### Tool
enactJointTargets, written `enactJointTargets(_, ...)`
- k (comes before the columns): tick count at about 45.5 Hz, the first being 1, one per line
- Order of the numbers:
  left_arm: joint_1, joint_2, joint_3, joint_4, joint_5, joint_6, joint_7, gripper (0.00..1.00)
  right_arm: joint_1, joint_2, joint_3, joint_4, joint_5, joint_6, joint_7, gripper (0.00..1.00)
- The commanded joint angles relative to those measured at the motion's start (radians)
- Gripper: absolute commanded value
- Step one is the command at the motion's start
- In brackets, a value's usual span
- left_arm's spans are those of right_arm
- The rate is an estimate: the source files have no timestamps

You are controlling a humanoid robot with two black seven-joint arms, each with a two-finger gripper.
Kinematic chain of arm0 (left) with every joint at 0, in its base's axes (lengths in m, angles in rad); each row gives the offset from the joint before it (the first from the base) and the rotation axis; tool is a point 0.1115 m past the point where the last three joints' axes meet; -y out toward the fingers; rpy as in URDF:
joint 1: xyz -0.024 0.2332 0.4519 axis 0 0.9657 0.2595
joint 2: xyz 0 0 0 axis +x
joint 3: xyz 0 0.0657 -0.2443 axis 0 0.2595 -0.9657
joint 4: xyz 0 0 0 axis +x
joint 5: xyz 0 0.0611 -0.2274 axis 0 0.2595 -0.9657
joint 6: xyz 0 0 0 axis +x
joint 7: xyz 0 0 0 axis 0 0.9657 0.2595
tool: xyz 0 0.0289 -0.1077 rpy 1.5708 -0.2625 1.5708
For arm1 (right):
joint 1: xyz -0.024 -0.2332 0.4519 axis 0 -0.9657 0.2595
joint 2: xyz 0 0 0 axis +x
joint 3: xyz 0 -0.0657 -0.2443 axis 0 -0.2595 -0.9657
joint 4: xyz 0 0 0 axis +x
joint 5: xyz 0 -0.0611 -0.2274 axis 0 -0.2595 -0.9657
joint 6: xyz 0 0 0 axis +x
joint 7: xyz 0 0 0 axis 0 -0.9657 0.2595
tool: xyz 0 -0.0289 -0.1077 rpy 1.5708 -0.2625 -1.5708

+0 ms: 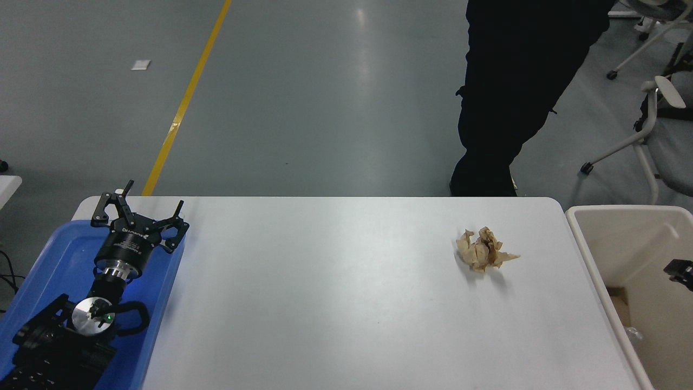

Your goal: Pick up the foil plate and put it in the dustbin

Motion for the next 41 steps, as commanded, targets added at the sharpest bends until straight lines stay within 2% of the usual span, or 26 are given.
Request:
enactJointTargets(1,0.000,0.000,0.001,0.000,0.000,0.000,0.000,0.99,0.284,0.014,-0.173,0.177,0.000,0.193,0.001,1.00)
enactJointTargets(11,0.000,0.001,0.001,0.000,0.000,0.000,0.000,0.99,0.551,0.151,-0.287,0.185,0.003,0.684,-0.001,1.00)
enactJointTargets(14,0.000,0.001,0.001,0.000,0.000,0.000,0.000,0.99,0.617,0.201,-0.289,0.208,0.003,0.772,-0.005,1.00)
enactJointTargets(28,0.001,0.001,0.001,0.000,-0.002,0.000,0.000,0.99,1.015,0.290,-0.295,0.464,0.059,0.772,-0.005,1.00)
enactJointTargets(41,0.001,0.001,0.001,0.000,-0.002,0.000,0.000,0.99,1.207,0.497,-0.347,0.487,0.123,0.772,-0.001,1.00)
